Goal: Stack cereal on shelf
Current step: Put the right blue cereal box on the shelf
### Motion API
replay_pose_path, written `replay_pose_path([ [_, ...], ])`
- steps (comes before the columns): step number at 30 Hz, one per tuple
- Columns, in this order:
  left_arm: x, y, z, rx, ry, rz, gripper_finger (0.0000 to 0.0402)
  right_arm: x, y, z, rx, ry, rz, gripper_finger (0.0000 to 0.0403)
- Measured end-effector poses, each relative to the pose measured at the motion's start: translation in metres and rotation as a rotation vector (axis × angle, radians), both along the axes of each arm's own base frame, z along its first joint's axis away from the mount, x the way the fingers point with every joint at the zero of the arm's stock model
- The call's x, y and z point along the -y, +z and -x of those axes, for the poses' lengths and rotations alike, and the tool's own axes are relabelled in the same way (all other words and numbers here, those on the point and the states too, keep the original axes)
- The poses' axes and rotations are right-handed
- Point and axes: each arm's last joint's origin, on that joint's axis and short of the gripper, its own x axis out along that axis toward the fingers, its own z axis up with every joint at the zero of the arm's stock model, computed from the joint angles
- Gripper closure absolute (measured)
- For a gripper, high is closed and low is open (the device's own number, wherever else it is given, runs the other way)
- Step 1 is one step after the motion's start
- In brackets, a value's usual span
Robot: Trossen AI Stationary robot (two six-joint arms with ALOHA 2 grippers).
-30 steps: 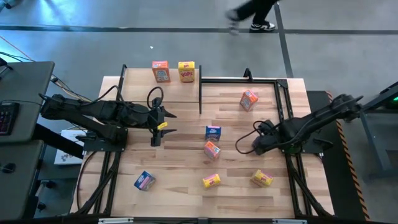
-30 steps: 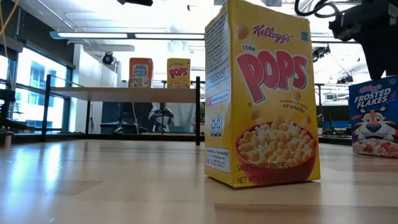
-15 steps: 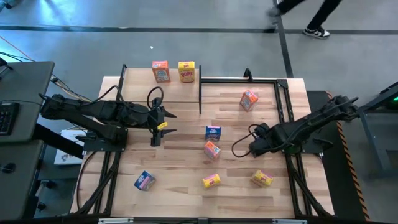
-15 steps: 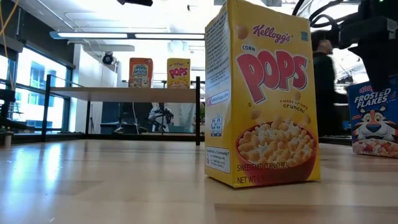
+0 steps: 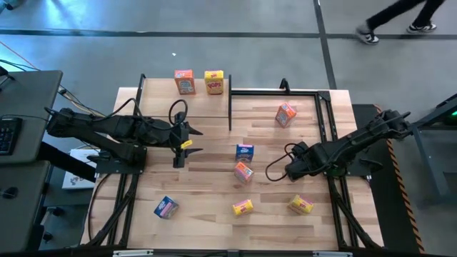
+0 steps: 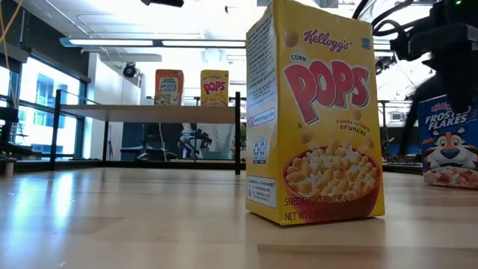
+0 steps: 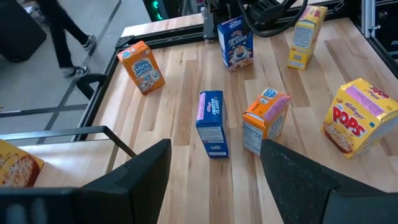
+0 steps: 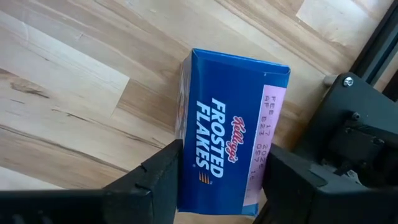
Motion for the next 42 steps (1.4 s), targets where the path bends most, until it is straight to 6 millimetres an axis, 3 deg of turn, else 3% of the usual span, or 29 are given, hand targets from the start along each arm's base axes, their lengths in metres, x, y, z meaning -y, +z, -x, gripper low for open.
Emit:
replay_pose_path([
  [12, -0.007, 0.002, -0.002, 0.029, 0.061, 0.051, 0.0163, 0.0, 0.0, 0.0, -0.002, 0.018, 0.0, 0.0219],
  [19, -0.02, 0.003, -0.002, 0.058, 0.237, 0.02, 0.0163, 0.0, 0.003, -0.001, 0.007, 0.019, 0.006, 0.0219],
  [42, -0.02, 0.003, -0.002, 0.041, 0.198, -0.04, 0.0163, -0.004, 0.078, -0.014, 0.183, 0.138, 0.004, 0.0219],
])
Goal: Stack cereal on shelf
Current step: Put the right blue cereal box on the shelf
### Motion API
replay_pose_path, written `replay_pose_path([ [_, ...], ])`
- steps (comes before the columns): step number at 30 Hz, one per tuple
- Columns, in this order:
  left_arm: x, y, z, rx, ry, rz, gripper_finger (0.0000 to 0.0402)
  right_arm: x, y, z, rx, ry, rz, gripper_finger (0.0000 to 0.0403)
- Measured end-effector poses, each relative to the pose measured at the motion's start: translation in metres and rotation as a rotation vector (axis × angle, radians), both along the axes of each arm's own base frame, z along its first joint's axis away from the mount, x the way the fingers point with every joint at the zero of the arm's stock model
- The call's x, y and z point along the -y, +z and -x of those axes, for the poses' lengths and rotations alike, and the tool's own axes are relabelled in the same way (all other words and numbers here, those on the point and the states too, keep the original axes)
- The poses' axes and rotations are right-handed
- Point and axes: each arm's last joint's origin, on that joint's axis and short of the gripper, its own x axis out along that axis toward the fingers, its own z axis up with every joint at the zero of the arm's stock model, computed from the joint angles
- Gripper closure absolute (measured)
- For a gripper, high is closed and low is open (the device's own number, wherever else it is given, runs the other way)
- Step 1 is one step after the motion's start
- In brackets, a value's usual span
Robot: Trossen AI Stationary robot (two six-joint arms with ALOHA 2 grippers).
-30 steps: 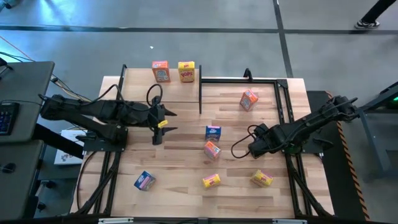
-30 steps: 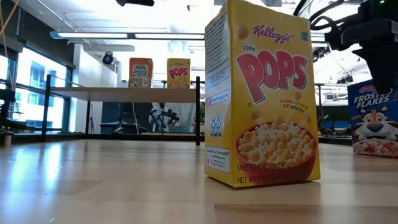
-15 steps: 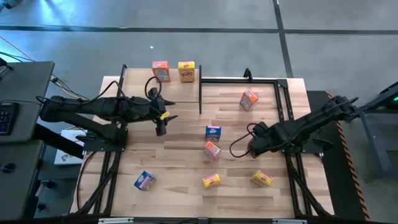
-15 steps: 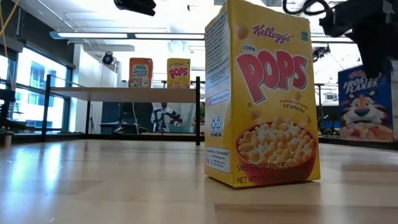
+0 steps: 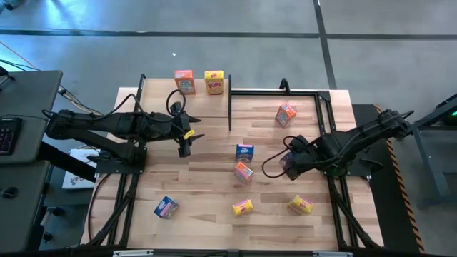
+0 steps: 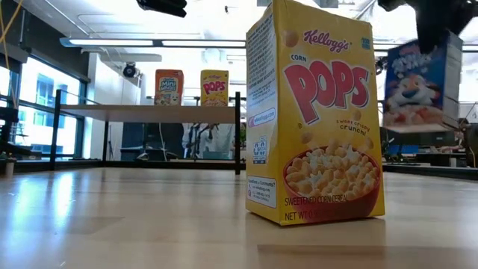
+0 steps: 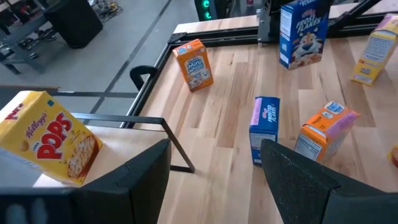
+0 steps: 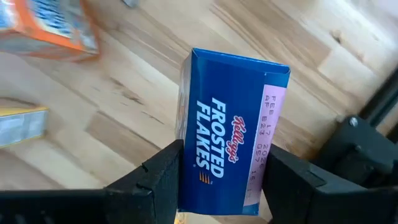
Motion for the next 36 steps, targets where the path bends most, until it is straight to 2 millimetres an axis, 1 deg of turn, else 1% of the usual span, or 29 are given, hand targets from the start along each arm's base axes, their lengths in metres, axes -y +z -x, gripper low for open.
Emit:
replay_pose_path([
  [7, 0.001, 0.0, 0.0, 0.0, -0.01, 0.003, 0.0163, 0.001, 0.024, -0.004, 0.095, 0.078, 0.035, 0.0219],
  [13, 0.001, 0.0, 0.0, 0.001, -0.009, 0.004, 0.0163, 0.009, 0.04, -0.009, 0.154, 0.11, 0.059, 0.0219],
  [18, 0.001, 0.0, 0.0, 0.003, -0.008, 0.01, 0.0163, 0.017, 0.046, -0.016, 0.204, 0.156, 0.068, 0.0219],
  [22, 0.001, 0.002, 0.0, 0.025, 0.015, 0.057, 0.0163, 0.024, 0.048, -0.024, 0.24, 0.201, 0.058, 0.0219],
  [28, 0.002, 0.016, 0.001, 0.093, 0.009, 0.156, 0.0163, 0.032, 0.051, -0.034, 0.309, 0.277, 0.056, 0.0219],
  [36, 0.003, 0.032, -0.001, 0.129, -0.099, 0.239, 0.0163, 0.038, 0.057, -0.045, 0.408, 0.379, 0.075, 0.0219],
])
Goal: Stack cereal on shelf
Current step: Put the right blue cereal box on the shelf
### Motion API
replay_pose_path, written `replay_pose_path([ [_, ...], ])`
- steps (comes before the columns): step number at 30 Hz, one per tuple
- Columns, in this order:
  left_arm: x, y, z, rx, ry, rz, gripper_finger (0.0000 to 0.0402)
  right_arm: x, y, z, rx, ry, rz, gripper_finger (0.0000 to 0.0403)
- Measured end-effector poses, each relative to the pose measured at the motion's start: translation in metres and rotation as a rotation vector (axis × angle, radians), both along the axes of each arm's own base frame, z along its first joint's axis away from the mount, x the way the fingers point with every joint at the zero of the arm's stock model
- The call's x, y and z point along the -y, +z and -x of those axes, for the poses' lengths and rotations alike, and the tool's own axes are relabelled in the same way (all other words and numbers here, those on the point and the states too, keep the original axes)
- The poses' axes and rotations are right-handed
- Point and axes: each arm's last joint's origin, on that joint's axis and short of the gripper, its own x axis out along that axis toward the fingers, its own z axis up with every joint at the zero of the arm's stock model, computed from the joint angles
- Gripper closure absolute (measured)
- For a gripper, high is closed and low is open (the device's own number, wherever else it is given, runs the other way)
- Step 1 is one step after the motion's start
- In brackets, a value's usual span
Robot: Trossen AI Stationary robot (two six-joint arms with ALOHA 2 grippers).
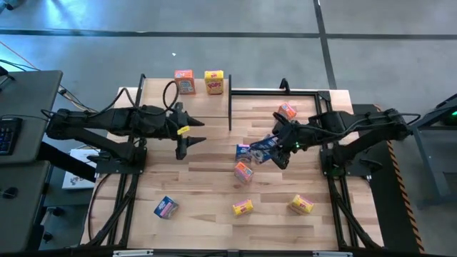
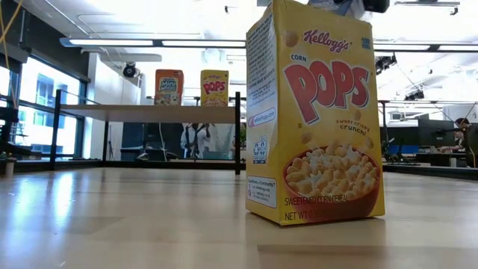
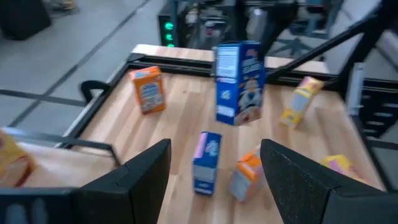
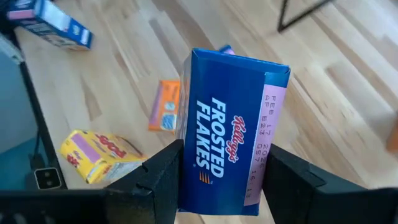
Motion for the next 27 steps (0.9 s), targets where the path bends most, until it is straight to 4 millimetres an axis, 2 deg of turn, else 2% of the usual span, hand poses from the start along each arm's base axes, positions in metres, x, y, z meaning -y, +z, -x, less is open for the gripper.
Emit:
replay_pose_path([
  [10, 0.0, 0.016, -0.014, 0.022, -0.074, 0.04, 0.0163, -0.002, 0.013, -0.015, 0.195, 0.163, 0.079, 0.0219],
  [17, 0.0, 0.015, -0.019, 0.009, -0.08, 0.041, 0.0163, -0.004, 0.024, -0.024, 0.328, 0.257, 0.17, 0.0219],
  [22, 0.0, 0.011, -0.024, -0.007, -0.08, 0.041, 0.0163, -0.003, 0.022, -0.027, 0.318, 0.25, 0.21, 0.0224],
  [27, 0.002, 0.004, -0.033, -0.04, -0.103, 0.051, 0.0163, -0.005, 0.011, -0.038, 0.276, 0.254, 0.213, 0.0226],
])
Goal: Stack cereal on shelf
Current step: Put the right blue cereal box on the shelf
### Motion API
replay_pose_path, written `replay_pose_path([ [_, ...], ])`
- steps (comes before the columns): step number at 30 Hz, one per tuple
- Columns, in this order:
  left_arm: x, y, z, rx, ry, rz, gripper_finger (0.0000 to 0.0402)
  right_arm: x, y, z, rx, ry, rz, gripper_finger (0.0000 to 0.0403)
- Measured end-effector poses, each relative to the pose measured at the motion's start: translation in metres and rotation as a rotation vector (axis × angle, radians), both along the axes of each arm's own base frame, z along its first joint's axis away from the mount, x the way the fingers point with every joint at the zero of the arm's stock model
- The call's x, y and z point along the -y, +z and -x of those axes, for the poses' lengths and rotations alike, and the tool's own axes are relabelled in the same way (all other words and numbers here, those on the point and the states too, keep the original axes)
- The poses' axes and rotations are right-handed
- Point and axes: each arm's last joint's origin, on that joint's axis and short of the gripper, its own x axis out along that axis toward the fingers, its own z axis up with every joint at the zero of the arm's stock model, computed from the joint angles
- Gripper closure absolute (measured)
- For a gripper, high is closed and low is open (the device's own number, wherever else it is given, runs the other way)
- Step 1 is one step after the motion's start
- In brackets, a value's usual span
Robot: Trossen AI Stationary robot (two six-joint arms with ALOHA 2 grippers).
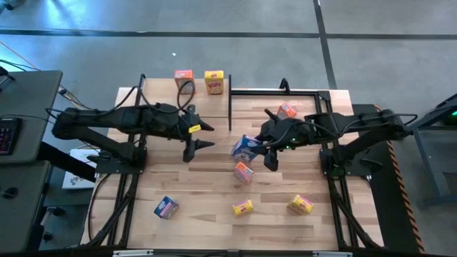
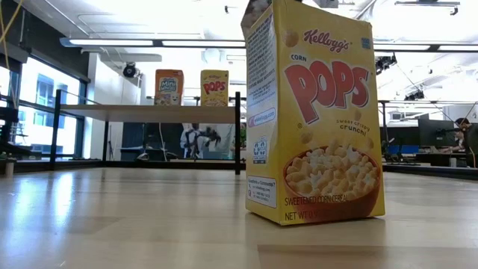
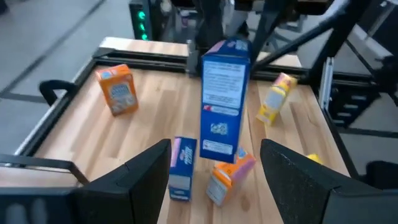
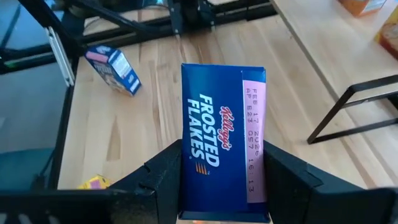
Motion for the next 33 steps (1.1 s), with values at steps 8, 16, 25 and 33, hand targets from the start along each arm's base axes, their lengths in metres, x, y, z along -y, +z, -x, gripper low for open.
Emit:
replay_pose_path([
  [8, 0.003, -0.013, -0.015, -0.056, -0.071, -0.009, 0.0163, -0.009, -0.02, -0.019, -0.072, 0.035, -0.003, 0.0227],
  [16, 0.005, -0.02, -0.021, -0.09, -0.125, 0.004, 0.0163, -0.014, -0.035, -0.037, -0.099, 0.09, -0.046, 0.0227],
  [25, 0.011, -0.026, -0.02, -0.153, -0.159, 0.061, 0.0163, -0.018, -0.045, -0.054, -0.076, 0.12, -0.074, 0.0227],
  [33, 0.021, -0.032, -0.021, -0.195, -0.197, 0.062, 0.0163, -0.022, -0.066, -0.071, -0.119, 0.12, -0.071, 0.0227],
])
